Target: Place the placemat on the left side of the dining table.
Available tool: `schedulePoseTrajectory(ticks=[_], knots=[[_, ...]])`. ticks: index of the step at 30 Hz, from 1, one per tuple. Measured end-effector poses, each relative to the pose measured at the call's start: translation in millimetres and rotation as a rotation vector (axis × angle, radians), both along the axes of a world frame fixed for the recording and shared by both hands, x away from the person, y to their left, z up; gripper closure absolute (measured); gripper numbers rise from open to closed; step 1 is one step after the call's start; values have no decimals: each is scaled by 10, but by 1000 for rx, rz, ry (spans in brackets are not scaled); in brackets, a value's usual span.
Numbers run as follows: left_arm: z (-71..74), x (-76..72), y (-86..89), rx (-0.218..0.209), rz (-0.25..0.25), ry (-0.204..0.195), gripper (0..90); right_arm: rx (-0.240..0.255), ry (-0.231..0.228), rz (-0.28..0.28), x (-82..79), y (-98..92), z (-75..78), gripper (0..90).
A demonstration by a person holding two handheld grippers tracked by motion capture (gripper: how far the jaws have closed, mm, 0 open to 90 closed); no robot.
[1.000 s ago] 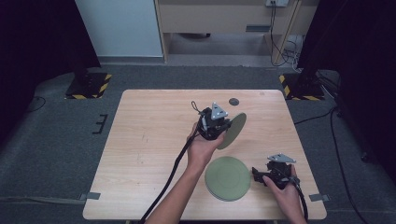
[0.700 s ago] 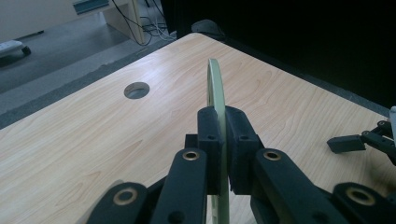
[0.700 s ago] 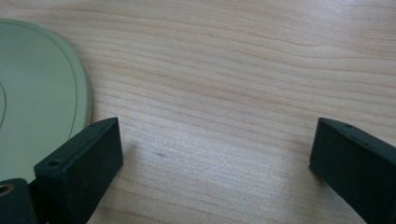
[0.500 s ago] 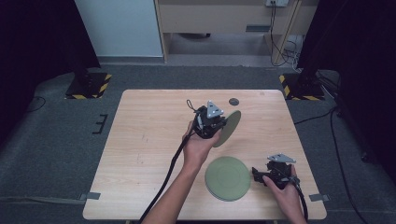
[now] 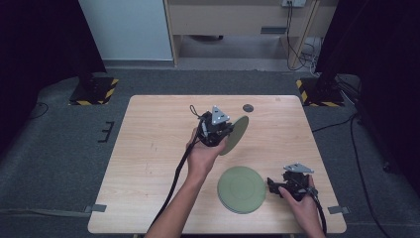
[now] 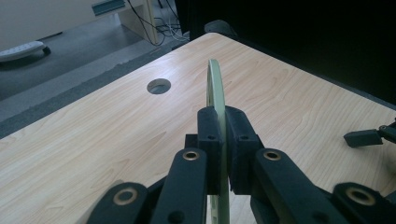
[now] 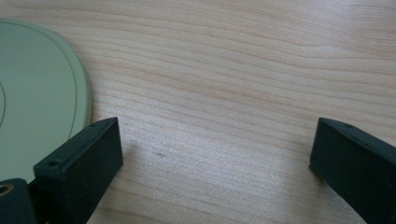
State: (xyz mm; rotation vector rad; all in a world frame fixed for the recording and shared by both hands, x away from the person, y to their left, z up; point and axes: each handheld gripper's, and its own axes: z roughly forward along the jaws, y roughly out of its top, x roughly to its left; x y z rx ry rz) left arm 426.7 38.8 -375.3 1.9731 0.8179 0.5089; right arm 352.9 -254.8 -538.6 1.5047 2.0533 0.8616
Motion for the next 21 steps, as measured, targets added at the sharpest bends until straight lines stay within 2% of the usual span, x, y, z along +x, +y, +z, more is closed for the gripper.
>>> schedulePoseTrajectory(ticks=[6,21], knots=[[8,-8,80,4,6,-17,858,-1,-1,1,1,0,-1,28],[-2,-16,330,-11,36,-15,858,-1,0,1,1,0,-1,27]])
